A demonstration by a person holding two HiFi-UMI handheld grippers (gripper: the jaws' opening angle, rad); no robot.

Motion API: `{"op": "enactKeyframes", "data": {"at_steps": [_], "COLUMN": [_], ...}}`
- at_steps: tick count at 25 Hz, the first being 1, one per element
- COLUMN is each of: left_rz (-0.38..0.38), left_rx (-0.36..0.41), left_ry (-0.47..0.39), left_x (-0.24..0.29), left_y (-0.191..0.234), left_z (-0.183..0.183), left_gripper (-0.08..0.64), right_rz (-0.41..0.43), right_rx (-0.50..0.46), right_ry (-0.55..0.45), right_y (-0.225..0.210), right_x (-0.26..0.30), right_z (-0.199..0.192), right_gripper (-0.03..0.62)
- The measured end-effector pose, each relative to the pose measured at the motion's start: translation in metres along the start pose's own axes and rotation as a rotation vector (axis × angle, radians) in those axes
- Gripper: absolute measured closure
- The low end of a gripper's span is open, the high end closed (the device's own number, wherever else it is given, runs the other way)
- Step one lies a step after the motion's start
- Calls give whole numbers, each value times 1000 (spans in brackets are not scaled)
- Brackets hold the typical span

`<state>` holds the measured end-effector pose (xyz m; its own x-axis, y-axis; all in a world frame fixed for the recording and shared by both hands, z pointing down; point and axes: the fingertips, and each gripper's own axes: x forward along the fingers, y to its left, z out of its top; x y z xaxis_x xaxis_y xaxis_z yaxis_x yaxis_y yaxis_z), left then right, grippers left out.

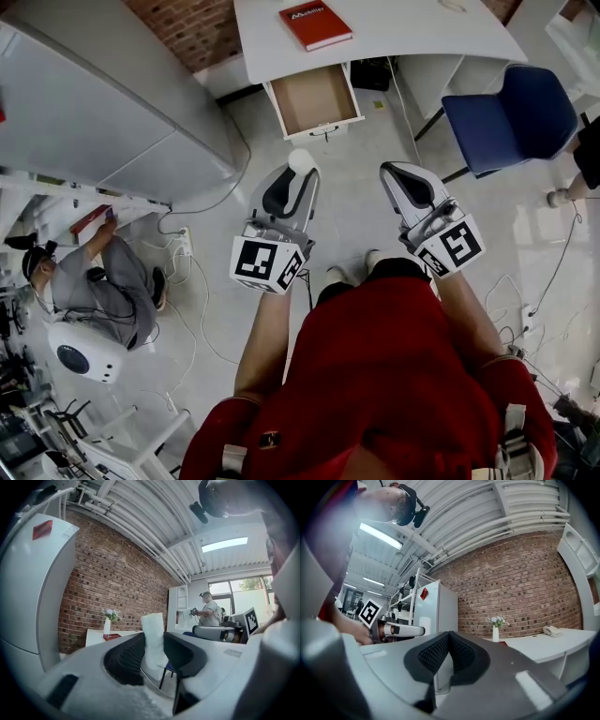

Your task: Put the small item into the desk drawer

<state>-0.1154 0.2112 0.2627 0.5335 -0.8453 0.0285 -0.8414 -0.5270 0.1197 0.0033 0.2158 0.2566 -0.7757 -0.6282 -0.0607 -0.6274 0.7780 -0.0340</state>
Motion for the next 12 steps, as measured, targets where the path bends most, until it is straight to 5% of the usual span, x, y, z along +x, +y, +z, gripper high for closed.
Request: {"op": "enactKeyframes", "data": {"at_steps": [12], "left_rz": [-8], "left_rx": [-38], "left_ry": [21], "left_x": [20], "left_y": [49], "left_z": [-10], "left_gripper": [431], "right_rz": [-36], "right_rx": [-27], "right_ry": [25], "right_y": [-16], "right_x": [33], "right_z": [-8], "right_gripper": [581]}}
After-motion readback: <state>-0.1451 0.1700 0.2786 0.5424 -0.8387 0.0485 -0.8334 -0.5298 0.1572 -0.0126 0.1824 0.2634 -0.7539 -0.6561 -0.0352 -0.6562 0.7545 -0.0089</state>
